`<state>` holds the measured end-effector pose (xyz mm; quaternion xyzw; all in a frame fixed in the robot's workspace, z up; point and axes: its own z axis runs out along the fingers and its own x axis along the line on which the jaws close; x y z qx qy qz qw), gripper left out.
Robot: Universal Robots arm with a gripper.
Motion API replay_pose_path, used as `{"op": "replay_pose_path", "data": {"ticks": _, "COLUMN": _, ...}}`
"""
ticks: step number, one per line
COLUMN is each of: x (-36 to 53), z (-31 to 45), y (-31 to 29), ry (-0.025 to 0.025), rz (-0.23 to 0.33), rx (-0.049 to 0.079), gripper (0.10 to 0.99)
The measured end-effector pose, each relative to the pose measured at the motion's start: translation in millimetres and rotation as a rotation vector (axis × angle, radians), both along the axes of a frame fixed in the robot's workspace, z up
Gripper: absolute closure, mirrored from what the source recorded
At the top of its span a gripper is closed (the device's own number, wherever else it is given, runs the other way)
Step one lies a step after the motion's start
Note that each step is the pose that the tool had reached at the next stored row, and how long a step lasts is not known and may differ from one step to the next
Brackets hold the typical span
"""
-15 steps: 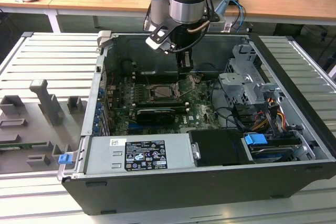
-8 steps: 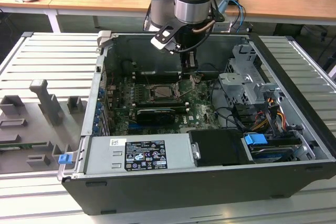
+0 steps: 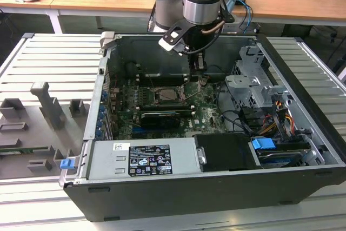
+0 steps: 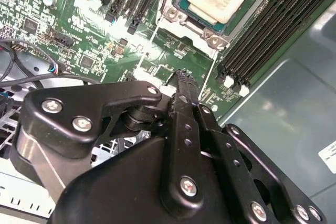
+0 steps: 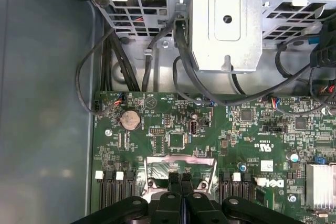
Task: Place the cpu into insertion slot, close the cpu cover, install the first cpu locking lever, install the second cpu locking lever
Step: 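Close the cpu cover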
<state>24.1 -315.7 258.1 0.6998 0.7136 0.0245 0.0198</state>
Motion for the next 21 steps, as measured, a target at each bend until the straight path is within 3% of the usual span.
{"op": "replay_pose_path", "data": {"ticks": 18, "x": 13.2, "z": 0.0, "y": 0.1, "ry": 0.0, "rz": 0.0, "rx": 0.0, "gripper": 0.98}}
{"op": "replay_pose_path", "data": {"ticks": 21, "x": 19.3, "z": 0.0, "y": 0.3, "ry": 0.0, "rz": 0.0, "rx": 0.0, "gripper": 0.98}}
